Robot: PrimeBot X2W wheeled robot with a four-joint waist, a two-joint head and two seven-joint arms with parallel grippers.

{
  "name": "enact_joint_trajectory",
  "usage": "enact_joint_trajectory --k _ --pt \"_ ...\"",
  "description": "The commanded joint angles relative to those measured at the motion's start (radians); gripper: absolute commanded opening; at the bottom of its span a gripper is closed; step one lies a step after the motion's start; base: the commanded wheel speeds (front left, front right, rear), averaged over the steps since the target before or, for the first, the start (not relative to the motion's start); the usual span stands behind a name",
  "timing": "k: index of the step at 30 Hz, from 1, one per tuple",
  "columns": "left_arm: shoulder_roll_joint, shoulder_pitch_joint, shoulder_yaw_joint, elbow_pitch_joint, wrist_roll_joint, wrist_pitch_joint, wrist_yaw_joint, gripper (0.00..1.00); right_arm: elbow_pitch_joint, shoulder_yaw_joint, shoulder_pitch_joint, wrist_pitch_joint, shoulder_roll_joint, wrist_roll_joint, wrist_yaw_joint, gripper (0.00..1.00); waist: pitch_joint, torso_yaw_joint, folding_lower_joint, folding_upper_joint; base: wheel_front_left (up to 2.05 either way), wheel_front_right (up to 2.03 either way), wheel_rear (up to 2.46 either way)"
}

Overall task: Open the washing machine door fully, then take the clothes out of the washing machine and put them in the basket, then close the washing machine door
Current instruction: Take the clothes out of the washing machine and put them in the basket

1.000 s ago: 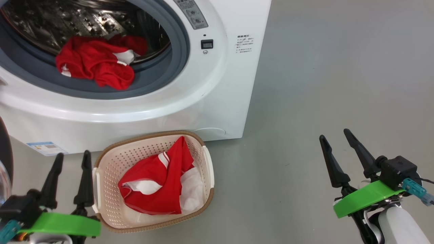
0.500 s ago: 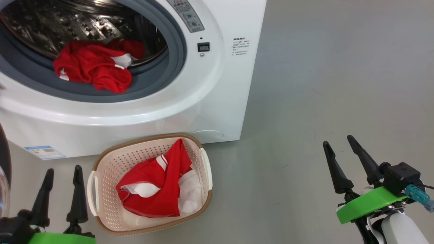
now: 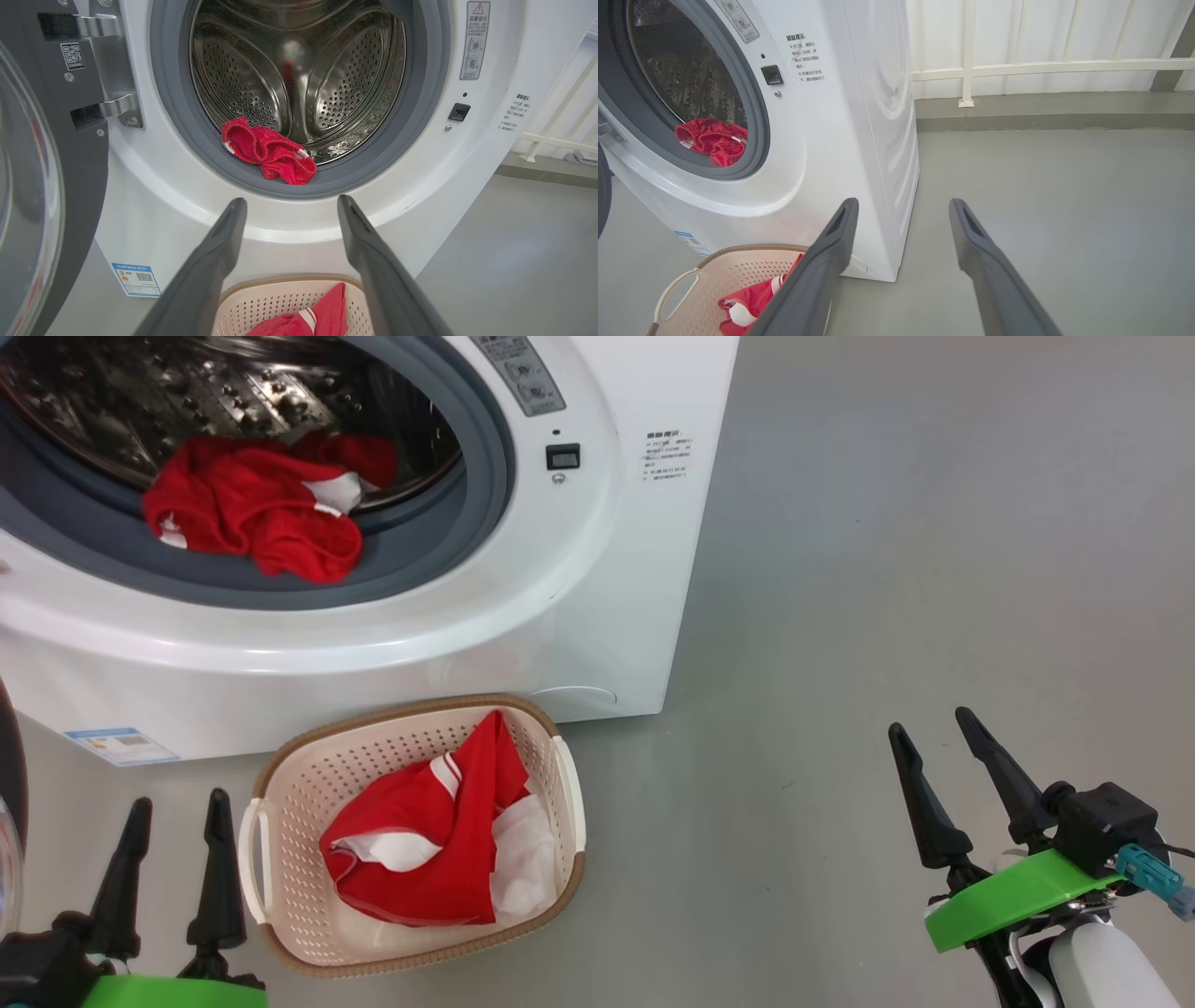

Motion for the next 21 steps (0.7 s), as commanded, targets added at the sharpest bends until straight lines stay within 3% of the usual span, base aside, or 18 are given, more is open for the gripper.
enact_joint_trajectory --k 1,10,21 --pt "0.019 -0.016 0.03 -0.017 0.0 -0.008 -0.003 1.0 -0.028 0.014 -0.001 -0.005 -0.004 0.005 0.002 1.0 0.005 0.0 0.0 0.0 0.0 0.0 0.0" --pt "0.053 -0.124 -0.033 0.095 -0.001 -0.008 -0.003 1.0 -0.035 0.01 -0.026 -0.005 0.012 0.001 0.002 1.0 0.055 -0.003 0.0 0.0 0.0 0.0 0.0" --pt "0.136 -0.45 -0.132 0.319 -0.019 0.024 -0.003 1.0 -0.046 0.012 -0.084 -0.005 0.038 -0.007 0.002 1.0 0.151 -0.028 0.0 0.0 0.0 0.0 0.0"
